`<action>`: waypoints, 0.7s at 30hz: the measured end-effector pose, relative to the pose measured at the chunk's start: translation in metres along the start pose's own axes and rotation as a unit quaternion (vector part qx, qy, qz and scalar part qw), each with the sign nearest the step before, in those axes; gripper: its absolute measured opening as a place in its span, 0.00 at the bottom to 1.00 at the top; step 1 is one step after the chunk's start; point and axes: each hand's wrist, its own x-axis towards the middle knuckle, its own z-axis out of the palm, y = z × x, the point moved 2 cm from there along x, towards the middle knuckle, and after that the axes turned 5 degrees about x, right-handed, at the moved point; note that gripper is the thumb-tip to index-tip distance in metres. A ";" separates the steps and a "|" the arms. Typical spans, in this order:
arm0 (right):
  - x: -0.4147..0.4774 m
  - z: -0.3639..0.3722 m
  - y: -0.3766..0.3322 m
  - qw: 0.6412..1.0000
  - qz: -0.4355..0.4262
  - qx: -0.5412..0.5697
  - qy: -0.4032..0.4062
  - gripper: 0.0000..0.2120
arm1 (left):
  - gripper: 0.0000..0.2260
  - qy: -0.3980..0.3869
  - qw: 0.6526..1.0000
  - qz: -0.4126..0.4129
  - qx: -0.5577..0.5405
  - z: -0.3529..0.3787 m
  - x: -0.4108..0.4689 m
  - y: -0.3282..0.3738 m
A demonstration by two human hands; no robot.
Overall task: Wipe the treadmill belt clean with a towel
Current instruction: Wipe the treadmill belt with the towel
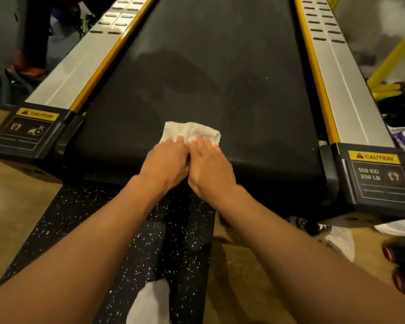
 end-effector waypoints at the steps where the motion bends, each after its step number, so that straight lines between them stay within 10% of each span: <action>1: -0.012 0.000 0.005 1.000 -0.013 -0.021 -0.006 0.32 | 0.14 -0.002 1.000 0.016 0.012 0.000 -0.006 0.005; 21: -0.077 -0.032 0.097 0.989 0.093 -0.031 0.111 0.20 | 0.14 -0.001 0.984 0.175 -0.012 0.012 0.023 0.118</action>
